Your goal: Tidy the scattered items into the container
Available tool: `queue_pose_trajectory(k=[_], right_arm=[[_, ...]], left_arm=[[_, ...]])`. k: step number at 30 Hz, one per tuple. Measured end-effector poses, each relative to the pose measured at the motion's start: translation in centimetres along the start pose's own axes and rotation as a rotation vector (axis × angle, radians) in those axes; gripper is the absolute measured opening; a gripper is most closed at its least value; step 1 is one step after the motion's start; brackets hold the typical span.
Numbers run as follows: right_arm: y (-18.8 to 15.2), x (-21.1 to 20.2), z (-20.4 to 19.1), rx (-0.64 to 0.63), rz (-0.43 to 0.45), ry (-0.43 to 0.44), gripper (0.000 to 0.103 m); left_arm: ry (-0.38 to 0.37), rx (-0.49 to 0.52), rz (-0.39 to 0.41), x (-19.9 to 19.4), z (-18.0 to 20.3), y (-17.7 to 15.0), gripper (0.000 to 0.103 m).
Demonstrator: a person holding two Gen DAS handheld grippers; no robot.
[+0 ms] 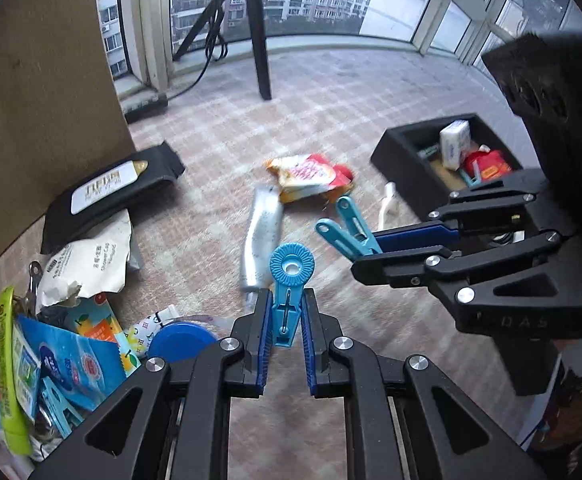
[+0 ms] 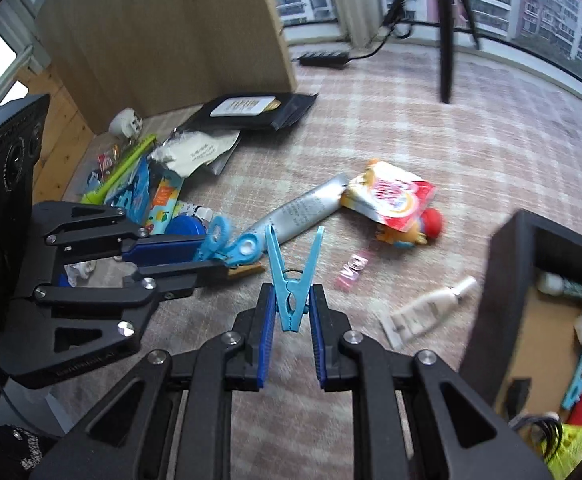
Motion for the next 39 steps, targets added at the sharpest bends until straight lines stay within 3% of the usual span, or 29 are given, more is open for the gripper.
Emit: queue_pose_trajectory(k=[7, 13, 23, 24, 25, 26, 27, 29, 39], right_arm=[[-2.1, -6.0, 3.2, 0.100, 0.095, -0.076, 0.017], [-4.2, -10.7, 7.5, 0.203, 0.153, -0.190, 0.017], [-6.7, -15.5, 11.2, 0.284, 0.206, -0.313, 0.017], [-6.9, -16.0, 11.5, 0.295, 0.219, -0.330, 0.017], [-7.1, -16.5, 11.7, 0.305, 0.234, -0.347, 0.021], [-7.2, -16.9, 12.0, 0.323, 0.244, -0.371, 0.032], [-7.3, -17.3, 12.2, 0.338, 0.252, -0.380, 0.037], [-7.4, -18.0, 12.3, 0.353, 0.278, -0.382, 0.044], [-6.6, -18.4, 9.8, 0.305, 0.298, -0.401, 0.044]], left_arm=[[-0.073, -0.006, 0.057, -2.6, 4.8, 1.8, 0.013], [-0.154, 0.000, 0.059, -2.8, 10.3, 3.4, 0.013], [-0.236, 0.095, 0.069, -4.0, 19.4, 3.6, 0.013], [-0.237, 0.100, 0.069, -4.1, 20.0, 3.6, 0.016], [-0.229, 0.108, 0.068, -4.2, 20.5, 3.5, 0.036], [-0.218, 0.115, 0.073, -4.3, 21.0, 3.5, 0.062], [-0.210, 0.115, 0.083, -4.4, 21.1, 3.4, 0.066], [-0.187, 0.118, 0.097, -4.6, 21.2, 3.3, 0.063], [-0.090, 0.056, 0.103, -5.1, 17.4, 3.0, 0.062]])
Point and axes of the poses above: each gripper's, at about its wrist camera, not at the fingertips, and x roughly the way its jaws point, z to its right, y to its top, the point moved 2 cm from there along x, roughly the way its jaws point, and after that the axes turned 9 degrees about y, right-handed, at the moved point
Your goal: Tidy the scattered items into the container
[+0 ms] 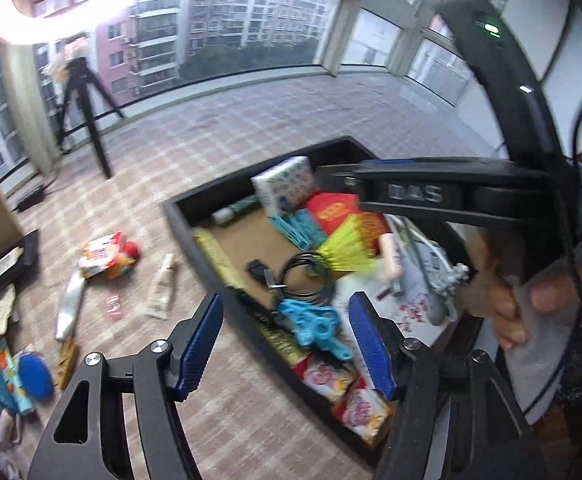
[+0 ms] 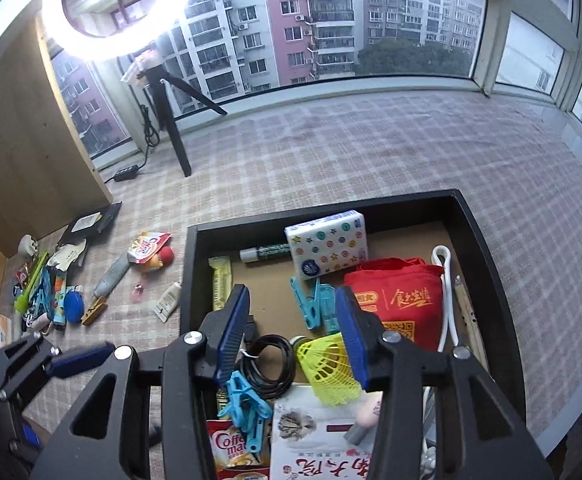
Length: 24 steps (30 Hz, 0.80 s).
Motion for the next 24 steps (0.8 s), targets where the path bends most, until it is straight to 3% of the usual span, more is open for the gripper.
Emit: queue_pose_trajectory(k=[4, 16, 24], right_arm=[[0.1, -0.4, -1.5, -0.020, 0.013, 0.011, 0.044], [-0.1, -2.0, -8.9, -0.150, 0.066, 0.003, 0.044], [-0.5, -1.4, -13.4, -0.226, 0.054, 0.082, 0.045]], left_arm=[[0.047, -0.048, 0.002, -0.6, -2.6, -0.5, 0.058], [0.211, -0.164, 0.032, -4.4, -10.2, -3.3, 0.057], [0.285, -0.267, 0.034, -6.1, -14.6, -6.2, 0.057]])
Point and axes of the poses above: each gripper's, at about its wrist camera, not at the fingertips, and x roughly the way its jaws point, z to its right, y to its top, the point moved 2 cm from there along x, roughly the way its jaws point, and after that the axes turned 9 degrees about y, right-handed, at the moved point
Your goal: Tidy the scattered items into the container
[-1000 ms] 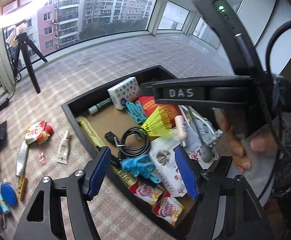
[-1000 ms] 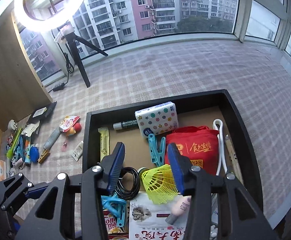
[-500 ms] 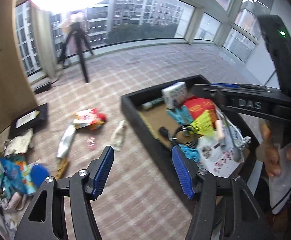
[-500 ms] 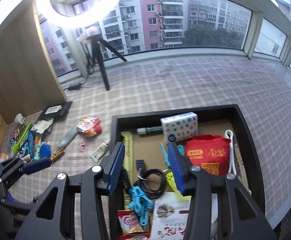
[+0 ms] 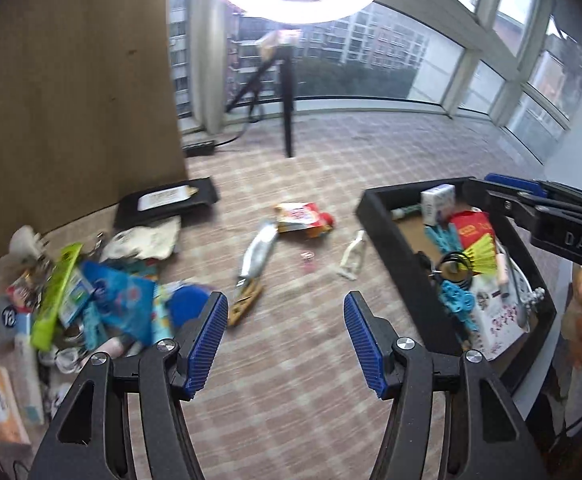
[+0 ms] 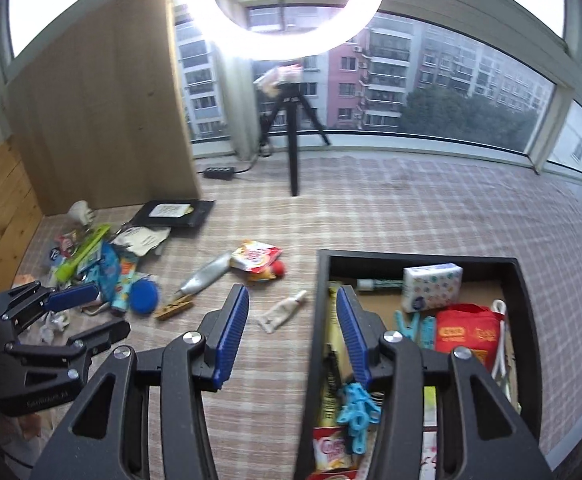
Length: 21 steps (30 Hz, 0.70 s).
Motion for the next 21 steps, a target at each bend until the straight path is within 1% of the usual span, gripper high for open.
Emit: queue_pose_trajectory(k=[3, 6, 10, 13, 15, 17, 21], right_arm=[[-0.2, 0.9, -1.1, -0.020, -0.014, 0.030, 0.045], [-0.7, 2.3, -1.8, -0.022, -0.042, 0.081, 0.045], [-1.9, 4.7, -2.4, -0.009, -0.093, 0.116, 0.045], [-2.9, 6.6, -3.2, -0.007, -0.141, 0.134, 0.045], [-3.5, 7.5, -4.1, -0.015, -0.158, 0.138, 0.045], [-3.8, 8.0, -4.7, -0.027, -0.163, 0.133, 0.045], [-4.2, 8.5, -6.4, -0.038, -0.166, 0.157, 0.045]], left_arm=[[0.029, -0.037, -0.009, 0.2, -2.1, -1.0, 0.057], [0.071, -0.072, -0.030, 0.7, -4.5, -2.5, 0.057], [0.095, -0.113, -0.082, 1.9, -7.0, -4.5, 0.057], [0.119, -0.127, -0.105, 2.6, -7.8, -5.3, 0.057], [0.127, -0.144, -0.111, 2.9, -8.1, -5.6, 0.057], [0.134, -0.159, -0.104, 2.8, -8.1, -5.6, 0.057], [0.155, -0.183, -0.082, 1.9, -8.1, -5.6, 0.057]])
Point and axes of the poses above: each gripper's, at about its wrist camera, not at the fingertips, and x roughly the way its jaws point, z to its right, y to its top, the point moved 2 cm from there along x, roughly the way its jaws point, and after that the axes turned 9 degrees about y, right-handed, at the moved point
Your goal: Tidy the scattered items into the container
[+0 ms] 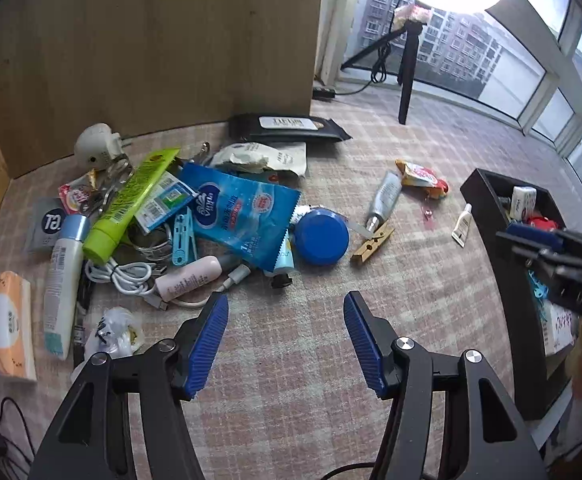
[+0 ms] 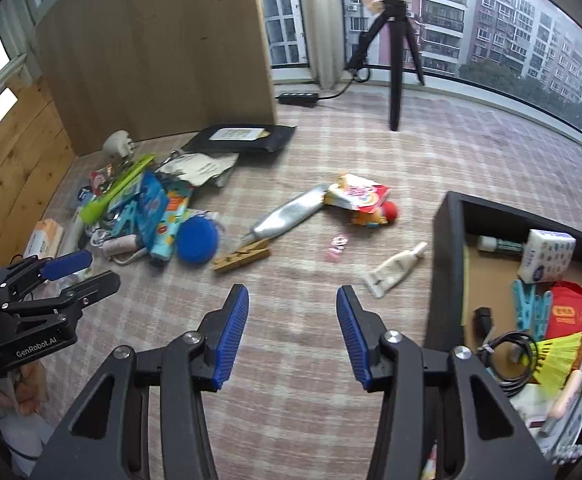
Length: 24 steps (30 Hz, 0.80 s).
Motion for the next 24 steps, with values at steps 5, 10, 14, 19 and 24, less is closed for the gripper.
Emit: queue_pose_trajectory(k=[5, 10, 14, 19, 24], right_arm=[[-0.4, 0.2, -1.9, -0.020, -0.002, 0.014, 0.045], [-0.9, -0.2, -3.2, -0.026, -0.001, 0.022, 0.045], [-1.4, -0.7, -4.3, -0.034, 0.001, 0.029, 0.045], [-2.1, -1.5, -5.3, -0.048, 0.009, 0.024, 0.045], [-2.8, -2.5, -6.0, -0.051, 0.019, 0.027, 0.045]], left_arm=[[0.025, -0.031, 0.020, -1.6, -0.6, -0.2, 0.064], [0.062, -0.054, 0.043, -3.4, -1.6, -0.8, 0.075], [0.121, -0.051, 0.059, -4.8, -2.0, -1.3, 0.076], [0.129, -0.068, 0.067, -6.4, -2.5, -2.0, 0.076], [0.128, -0.096, 0.070, -7.8, -3.0, -2.8, 0.077]])
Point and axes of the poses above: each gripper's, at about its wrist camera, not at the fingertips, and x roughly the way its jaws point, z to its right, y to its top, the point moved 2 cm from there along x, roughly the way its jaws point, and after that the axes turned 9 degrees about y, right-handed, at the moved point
